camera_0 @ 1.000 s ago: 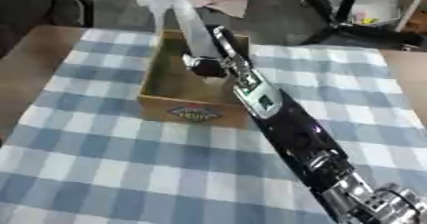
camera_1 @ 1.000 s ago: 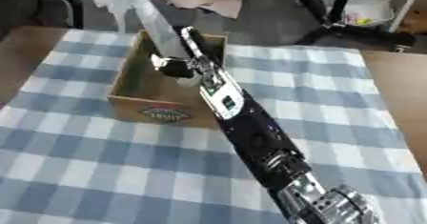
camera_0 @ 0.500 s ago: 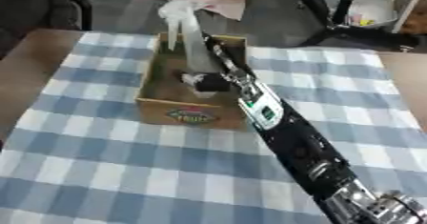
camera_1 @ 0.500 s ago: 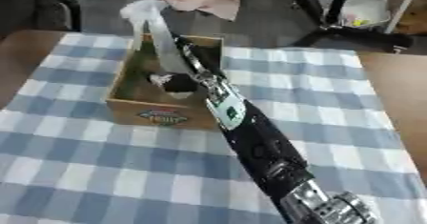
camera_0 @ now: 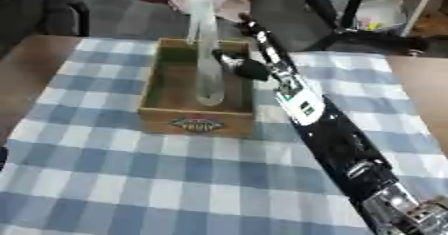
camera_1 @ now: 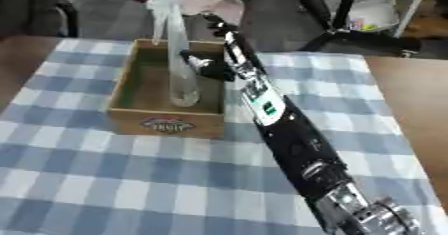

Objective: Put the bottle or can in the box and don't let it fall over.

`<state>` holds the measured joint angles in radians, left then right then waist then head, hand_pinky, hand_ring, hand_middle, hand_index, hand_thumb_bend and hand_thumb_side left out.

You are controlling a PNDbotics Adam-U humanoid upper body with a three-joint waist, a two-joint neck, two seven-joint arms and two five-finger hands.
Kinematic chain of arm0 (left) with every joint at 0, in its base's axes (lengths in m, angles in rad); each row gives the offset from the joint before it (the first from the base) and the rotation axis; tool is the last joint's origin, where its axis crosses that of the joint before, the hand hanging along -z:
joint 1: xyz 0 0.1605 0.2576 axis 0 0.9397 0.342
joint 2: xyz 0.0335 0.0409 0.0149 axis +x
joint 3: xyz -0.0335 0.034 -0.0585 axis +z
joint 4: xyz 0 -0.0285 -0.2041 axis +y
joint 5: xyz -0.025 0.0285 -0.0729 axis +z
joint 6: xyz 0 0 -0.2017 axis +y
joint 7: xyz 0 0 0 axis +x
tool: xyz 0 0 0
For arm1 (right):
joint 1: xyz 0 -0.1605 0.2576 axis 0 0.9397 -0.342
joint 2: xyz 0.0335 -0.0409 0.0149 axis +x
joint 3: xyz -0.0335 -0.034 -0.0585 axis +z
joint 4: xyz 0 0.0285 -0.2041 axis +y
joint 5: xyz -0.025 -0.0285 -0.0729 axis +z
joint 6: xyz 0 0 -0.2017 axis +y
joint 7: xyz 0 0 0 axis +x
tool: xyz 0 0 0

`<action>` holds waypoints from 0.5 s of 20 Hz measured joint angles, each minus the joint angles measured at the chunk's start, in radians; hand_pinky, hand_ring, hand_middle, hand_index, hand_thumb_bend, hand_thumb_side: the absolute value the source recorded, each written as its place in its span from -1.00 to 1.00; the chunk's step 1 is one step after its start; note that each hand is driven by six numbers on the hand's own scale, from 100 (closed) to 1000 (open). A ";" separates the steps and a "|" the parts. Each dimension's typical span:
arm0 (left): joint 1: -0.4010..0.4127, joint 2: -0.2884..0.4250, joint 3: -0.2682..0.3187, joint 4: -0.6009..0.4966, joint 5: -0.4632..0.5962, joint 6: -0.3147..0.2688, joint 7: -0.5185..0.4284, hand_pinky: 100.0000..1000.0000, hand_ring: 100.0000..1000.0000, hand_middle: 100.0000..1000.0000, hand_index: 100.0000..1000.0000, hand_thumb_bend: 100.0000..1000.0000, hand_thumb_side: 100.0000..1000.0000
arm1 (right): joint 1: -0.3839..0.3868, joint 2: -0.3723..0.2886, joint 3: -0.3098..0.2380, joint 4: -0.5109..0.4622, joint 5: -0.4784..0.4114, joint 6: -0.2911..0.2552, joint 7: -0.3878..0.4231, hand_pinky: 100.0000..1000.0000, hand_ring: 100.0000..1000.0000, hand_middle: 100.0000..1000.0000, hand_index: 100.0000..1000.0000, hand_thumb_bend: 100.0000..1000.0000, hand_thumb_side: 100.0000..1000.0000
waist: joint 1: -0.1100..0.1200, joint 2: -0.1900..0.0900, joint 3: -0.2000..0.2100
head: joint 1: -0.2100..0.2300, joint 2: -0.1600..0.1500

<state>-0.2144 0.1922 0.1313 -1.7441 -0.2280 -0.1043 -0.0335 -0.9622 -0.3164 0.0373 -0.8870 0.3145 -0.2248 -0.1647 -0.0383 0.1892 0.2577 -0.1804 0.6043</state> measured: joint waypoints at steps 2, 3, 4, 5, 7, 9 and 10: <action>0.006 0.001 0.003 0.000 0.000 0.002 0.003 0.88 0.91 0.77 0.93 0.15 0.29 | 0.041 -0.045 -0.001 -0.053 -0.057 0.008 -0.013 1.00 0.74 0.68 1.00 -0.29 -0.29 | 0.000 -0.007 -0.021 | 0.012 0.002; 0.008 0.001 0.005 0.000 0.000 0.002 0.005 0.88 0.91 0.77 0.93 0.15 0.29 | 0.069 -0.069 -0.001 -0.088 -0.086 0.011 -0.016 1.00 0.73 0.68 1.00 -0.30 -0.30 | -0.001 -0.010 -0.032 | 0.019 0.003; 0.011 0.001 0.008 0.001 0.000 0.002 0.007 0.88 0.91 0.77 0.93 0.15 0.29 | 0.102 -0.094 0.000 -0.127 -0.117 0.015 -0.015 1.00 0.72 0.68 1.00 -0.31 -0.31 | -0.001 -0.012 -0.043 | 0.025 0.005; 0.013 0.002 0.009 0.001 -0.001 0.003 0.009 0.88 0.91 0.77 0.93 0.15 0.30 | 0.137 -0.117 0.001 -0.171 -0.147 0.020 -0.012 1.00 0.70 0.65 1.00 -0.37 -0.35 | -0.001 -0.014 -0.051 | 0.032 0.007; 0.019 0.002 0.013 0.002 -0.001 0.004 0.013 0.88 0.91 0.77 0.93 0.15 0.30 | 0.221 -0.156 0.000 -0.269 -0.210 0.033 -0.002 1.00 0.67 0.60 1.00 -0.39 -0.34 | -0.005 -0.018 -0.072 | 0.044 0.010; 0.023 0.003 0.015 0.006 -0.002 0.006 0.015 0.88 0.90 0.76 0.93 0.14 0.30 | 0.310 -0.180 -0.003 -0.370 -0.269 0.044 0.009 1.00 0.63 0.56 1.00 -0.44 -0.37 | -0.007 -0.025 -0.091 | 0.057 0.010; 0.025 0.005 0.015 0.006 -0.002 0.007 0.016 0.88 0.90 0.76 0.93 0.15 0.30 | 0.354 -0.186 -0.008 -0.418 -0.293 0.050 0.013 1.00 0.62 0.56 1.00 -0.45 -0.36 | -0.007 -0.030 -0.100 | 0.064 0.011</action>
<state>-0.1893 0.1976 0.1462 -1.7381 -0.2297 -0.0972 -0.0171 -0.6077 -0.5027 0.0288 -1.3047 0.0213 -0.1749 -0.1514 -0.0450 0.1591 0.1575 -0.1165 0.6148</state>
